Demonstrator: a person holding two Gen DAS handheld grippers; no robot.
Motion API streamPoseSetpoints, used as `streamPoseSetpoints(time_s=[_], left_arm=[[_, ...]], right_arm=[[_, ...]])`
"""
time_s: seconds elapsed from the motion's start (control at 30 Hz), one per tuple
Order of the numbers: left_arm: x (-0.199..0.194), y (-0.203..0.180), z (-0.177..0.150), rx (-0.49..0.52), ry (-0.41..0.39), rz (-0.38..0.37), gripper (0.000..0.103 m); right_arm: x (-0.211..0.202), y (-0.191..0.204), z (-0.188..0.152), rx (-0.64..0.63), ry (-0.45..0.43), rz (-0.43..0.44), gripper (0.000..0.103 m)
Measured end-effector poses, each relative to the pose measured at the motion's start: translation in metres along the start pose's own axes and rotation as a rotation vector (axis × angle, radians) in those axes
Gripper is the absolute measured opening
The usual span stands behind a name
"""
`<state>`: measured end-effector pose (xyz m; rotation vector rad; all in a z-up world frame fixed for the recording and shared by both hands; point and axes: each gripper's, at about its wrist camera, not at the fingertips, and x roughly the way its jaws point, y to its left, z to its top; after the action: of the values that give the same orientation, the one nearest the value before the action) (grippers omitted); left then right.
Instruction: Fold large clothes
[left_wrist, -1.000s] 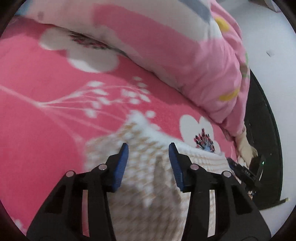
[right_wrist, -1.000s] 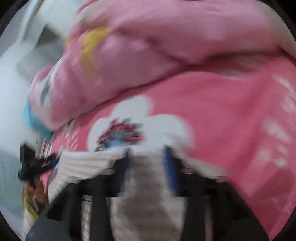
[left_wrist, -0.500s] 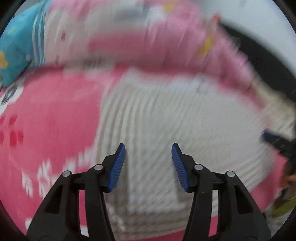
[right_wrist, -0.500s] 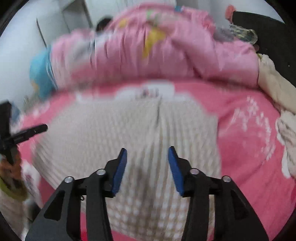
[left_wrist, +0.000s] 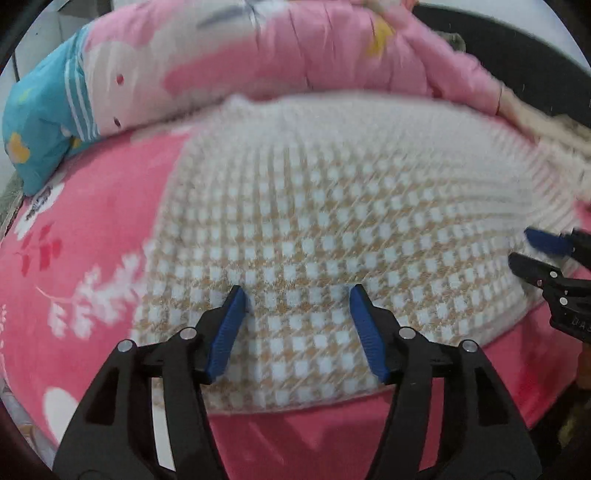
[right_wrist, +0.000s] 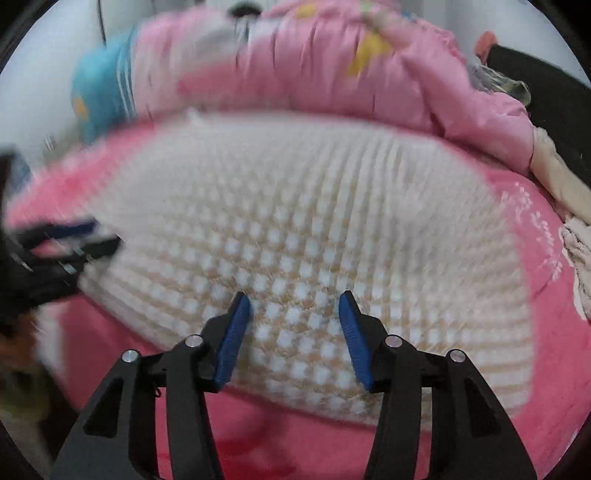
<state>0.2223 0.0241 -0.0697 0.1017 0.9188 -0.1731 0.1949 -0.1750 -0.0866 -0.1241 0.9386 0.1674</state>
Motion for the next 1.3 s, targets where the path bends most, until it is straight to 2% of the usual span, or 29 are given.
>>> streamPoseSetpoints(time_s=[0.07, 0.13, 0.2, 0.27, 0.33, 0.37, 0.4, 0.43, 0.47, 0.53, 0.57, 0.7, 0.77, 0.83, 0.87, 0.9, 1.0, 1.1, 1.2, 1.3], left_arm=[[-0.011, -0.003, -0.007, 0.018, -0.037, 0.019, 0.058], [-0.022, -0.004, -0.004, 0.003, -0.04, 0.016, 0.058], [-0.045, -0.005, 0.001, -0.007, -0.11, -0.023, 0.058], [-0.056, -0.009, 0.004, 0.003, -0.16, -0.056, 0.058], [-0.045, -0.013, 0.004, 0.008, -0.127, -0.034, 0.06], [-0.023, -0.011, -0.001, -0.001, -0.037, 0.0, 0.06], [-0.006, -0.009, -0.006, -0.017, 0.007, -0.002, 0.062], [0.001, -0.002, -0.012, -0.05, 0.009, -0.036, 0.063], [-0.001, 0.003, -0.017, -0.07, -0.021, -0.061, 0.063], [-0.009, 0.001, -0.02, -0.048, -0.05, -0.055, 0.063], [-0.01, 0.001, -0.022, -0.048, -0.053, -0.057, 0.063], [-0.01, 0.004, -0.027, -0.077, -0.066, -0.076, 0.063], [-0.011, 0.004, -0.031, -0.074, -0.073, -0.07, 0.063], [-0.014, 0.007, -0.035, -0.08, -0.077, -0.076, 0.063], [-0.016, 0.008, -0.036, -0.085, -0.074, -0.082, 0.063], [-0.019, 0.01, -0.035, -0.091, -0.071, -0.091, 0.063], [-0.041, 0.022, -0.022, -0.099, -0.114, -0.11, 0.063], [-0.049, 0.031, 0.002, -0.111, -0.152, -0.095, 0.066], [-0.041, 0.041, 0.026, -0.151, -0.136, -0.074, 0.066], [-0.017, 0.048, 0.043, -0.183, -0.083, -0.049, 0.07]], right_arm=[[-0.012, -0.005, 0.005, 0.046, 0.005, 0.009, 0.051], [-0.024, -0.006, 0.014, 0.072, 0.014, 0.006, 0.051], [-0.041, 0.004, 0.018, 0.048, -0.039, 0.03, 0.051], [-0.046, 0.018, 0.021, 0.006, -0.08, 0.015, 0.051], [-0.031, 0.03, 0.017, -0.033, -0.071, 0.004, 0.051], [-0.01, 0.034, 0.009, -0.059, -0.041, -0.018, 0.052], [-0.002, 0.041, 0.004, -0.092, -0.045, -0.037, 0.053], [0.002, 0.046, -0.002, -0.142, -0.057, -0.066, 0.053], [-0.003, 0.046, 0.0, -0.159, -0.06, -0.081, 0.053], [-0.013, 0.044, 0.012, -0.141, -0.025, -0.071, 0.053], [-0.021, 0.044, 0.021, -0.129, -0.034, -0.058, 0.053], [-0.041, 0.039, 0.055, -0.091, -0.136, -0.053, 0.053], [-0.035, 0.039, 0.061, -0.07, -0.145, -0.054, 0.053], [0.008, 0.033, 0.054, -0.068, -0.054, -0.067, 0.054], [0.023, 0.037, 0.047, -0.074, -0.038, -0.064, 0.056], [0.03, 0.032, 0.037, -0.071, -0.067, -0.047, 0.057], [0.021, 0.027, 0.041, -0.031, -0.055, -0.023, 0.057], [0.021, 0.028, 0.049, -0.058, -0.015, -0.031, 0.057], [0.015, 0.03, 0.062, -0.05, 0.003, -0.033, 0.057], [-0.005, 0.029, 0.075, -0.051, -0.059, -0.052, 0.058]])
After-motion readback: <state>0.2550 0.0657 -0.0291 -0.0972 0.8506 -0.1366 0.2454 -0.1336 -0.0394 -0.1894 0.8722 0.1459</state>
